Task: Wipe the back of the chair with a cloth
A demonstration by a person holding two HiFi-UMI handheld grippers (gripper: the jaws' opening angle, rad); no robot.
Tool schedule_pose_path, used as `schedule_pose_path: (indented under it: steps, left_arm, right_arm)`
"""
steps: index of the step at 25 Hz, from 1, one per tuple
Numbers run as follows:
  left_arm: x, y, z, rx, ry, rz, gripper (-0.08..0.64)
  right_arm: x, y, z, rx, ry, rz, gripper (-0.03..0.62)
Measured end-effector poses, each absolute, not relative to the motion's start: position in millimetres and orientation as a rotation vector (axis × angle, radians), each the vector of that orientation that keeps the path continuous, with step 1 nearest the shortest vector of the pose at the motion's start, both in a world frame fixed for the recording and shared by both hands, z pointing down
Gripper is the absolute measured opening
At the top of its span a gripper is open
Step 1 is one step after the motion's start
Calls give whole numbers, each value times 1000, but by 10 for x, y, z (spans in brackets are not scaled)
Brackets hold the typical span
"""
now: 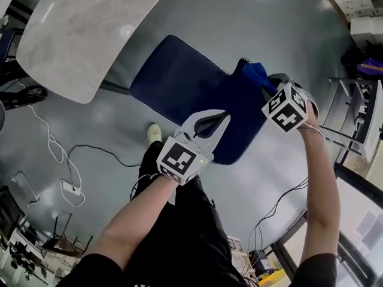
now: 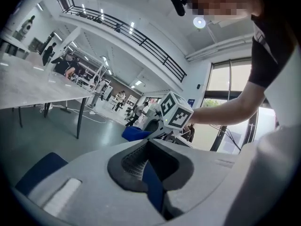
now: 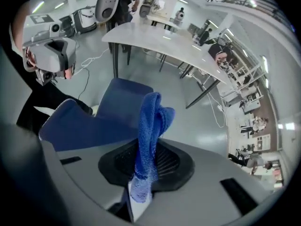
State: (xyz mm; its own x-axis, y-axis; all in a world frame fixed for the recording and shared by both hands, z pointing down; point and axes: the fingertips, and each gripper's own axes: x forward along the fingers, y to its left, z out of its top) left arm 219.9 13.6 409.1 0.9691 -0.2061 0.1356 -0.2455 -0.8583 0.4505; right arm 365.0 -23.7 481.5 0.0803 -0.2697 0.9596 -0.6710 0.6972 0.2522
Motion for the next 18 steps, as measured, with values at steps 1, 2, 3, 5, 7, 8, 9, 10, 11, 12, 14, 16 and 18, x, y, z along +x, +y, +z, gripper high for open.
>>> schedule_pose_path:
  steps: [1,2,3,5,7,8,9,10,11,12,14,16,18]
  left_arm:
    - [2228,115,4158,2620,-329,112,8]
    - [2262,92,4219,2605,-336,111,8]
    - [2300,63,4274,2592,-342,108,8]
    - [2376,-4,4352,2576,-352,102,8]
    - [2441,-53,4388,2569,-360,91,8]
    - [2465,-66,4402,2569,-363,86,8]
    - [2481,-69,4424,2567,-364,85,8]
    - [2487,-60,4457,2564,-364,90,8]
    - [2484,-43,4497,2557,-363,99,8]
    - [2469,-23,4539,2550,-362,109,8]
    - [2407,3,4626,2535,-366,130,8]
    - [2304,-12,4697,2525,-384,138,8]
    - [2171,-46,4757,2508,-414,142,8]
  right_arm:
    - [3645,-236,4893,773,-1489,358,77]
    - [3638,-217,4984,736,-1476,375,77]
    - [3636,-189,5076,703,-1462,399,77]
    - [3645,-124,5232,646,-1426,448,77]
    - [3647,-70,5335,604,-1388,498,77]
    - [3641,-53,5368,586,-1370,517,77]
    - [3633,-38,5395,564,-1350,532,76]
    - [3621,-17,5421,538,-1331,545,77]
    - [3600,10,5445,509,-1316,556,75]
    - [3573,41,5468,479,-1303,567,75]
    - [3512,104,5499,428,-1285,583,75]
    - [3449,163,5516,389,-1276,601,75]
    - [3350,231,5537,351,-1281,629,75]
